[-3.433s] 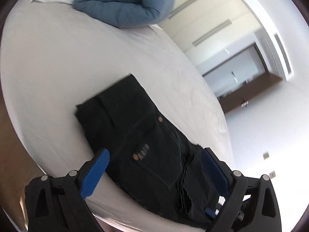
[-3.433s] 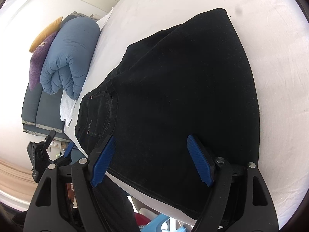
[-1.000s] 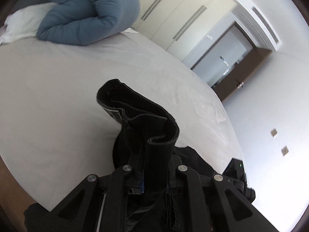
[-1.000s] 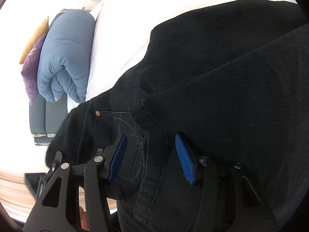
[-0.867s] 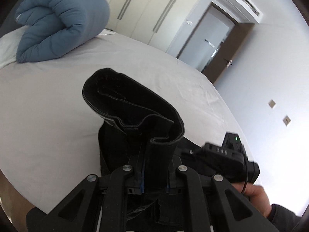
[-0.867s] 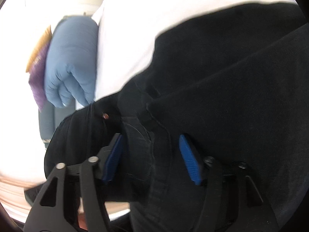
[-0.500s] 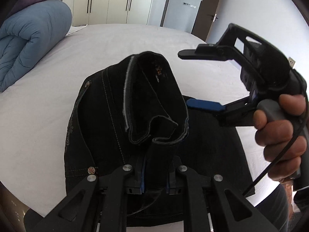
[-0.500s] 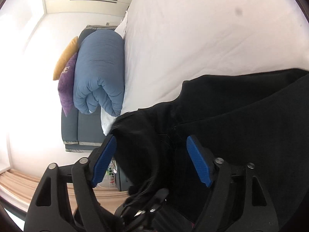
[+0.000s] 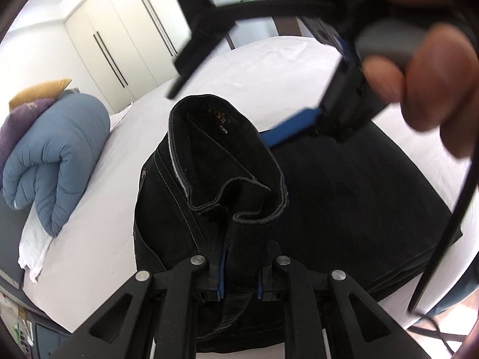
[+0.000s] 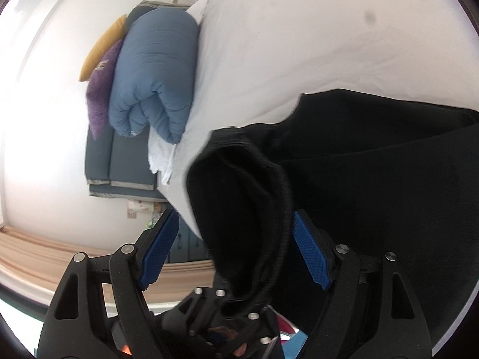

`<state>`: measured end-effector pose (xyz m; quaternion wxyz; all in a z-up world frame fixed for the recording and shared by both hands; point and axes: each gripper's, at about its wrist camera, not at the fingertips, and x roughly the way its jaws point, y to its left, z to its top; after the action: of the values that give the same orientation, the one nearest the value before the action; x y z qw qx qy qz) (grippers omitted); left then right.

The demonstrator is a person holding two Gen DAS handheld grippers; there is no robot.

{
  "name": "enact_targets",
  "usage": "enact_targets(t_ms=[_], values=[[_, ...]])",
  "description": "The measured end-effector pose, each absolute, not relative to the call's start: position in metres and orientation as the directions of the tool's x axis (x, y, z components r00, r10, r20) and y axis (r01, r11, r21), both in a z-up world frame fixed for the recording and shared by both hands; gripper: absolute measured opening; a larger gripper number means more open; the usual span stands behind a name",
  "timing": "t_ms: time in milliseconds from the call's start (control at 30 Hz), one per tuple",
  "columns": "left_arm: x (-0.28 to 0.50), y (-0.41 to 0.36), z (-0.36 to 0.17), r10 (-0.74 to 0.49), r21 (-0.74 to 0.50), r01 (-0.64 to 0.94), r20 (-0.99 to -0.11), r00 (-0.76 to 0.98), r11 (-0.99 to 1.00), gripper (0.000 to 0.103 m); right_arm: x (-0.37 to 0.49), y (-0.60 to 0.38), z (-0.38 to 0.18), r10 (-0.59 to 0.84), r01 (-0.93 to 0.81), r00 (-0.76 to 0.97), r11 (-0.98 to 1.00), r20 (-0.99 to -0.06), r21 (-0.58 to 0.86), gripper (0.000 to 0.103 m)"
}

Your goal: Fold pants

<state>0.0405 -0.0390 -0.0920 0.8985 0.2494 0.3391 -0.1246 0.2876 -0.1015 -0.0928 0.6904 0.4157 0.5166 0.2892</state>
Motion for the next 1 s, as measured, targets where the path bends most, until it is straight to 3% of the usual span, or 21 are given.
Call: enact_targets(t_ms=[67,367,467,533,633,1000], values=[[0.035,-0.043,-0.092,-0.048,0.399,0.401,-0.658,0.752,0.825,0.014,0.285,-0.103,-0.084,0.831,0.018,0.291,0.490,-0.474,0.871,0.077],[0.012,-0.062,-0.099,-0.051,0.516,0.464,-0.628,0.776,0.720,0.014,0.282,-0.092,-0.079,0.732,-0.038,0.187,0.672,-0.655,0.740,0.076],[0.013,-0.061,-0.100,-0.054,0.522,0.471,-0.627,0.777,0.711,0.014,0.280,-0.094,-0.079,0.720,-0.063,0.176,0.689,-0.671,0.722,0.052],[0.008,-0.065,-0.099,-0.058,0.526,0.476,-0.626,0.778,0.705,0.014,0.282,-0.097,-0.078,0.720,-0.071,0.179,0.689,-0.670,0.721,0.030],[0.007,-0.064,-0.099,-0.072,0.537,0.488,-0.619,0.782,0.688,0.014,0.277,-0.106,-0.080,0.699,-0.070,0.210,0.709,-0.684,0.702,0.015],[0.001,-0.081,-0.090,-0.179,0.479,0.582,-0.651,0.738,0.658,0.014,0.235,-0.153,-0.089,0.659,-0.014,0.371,0.709,-0.655,0.705,0.010]])
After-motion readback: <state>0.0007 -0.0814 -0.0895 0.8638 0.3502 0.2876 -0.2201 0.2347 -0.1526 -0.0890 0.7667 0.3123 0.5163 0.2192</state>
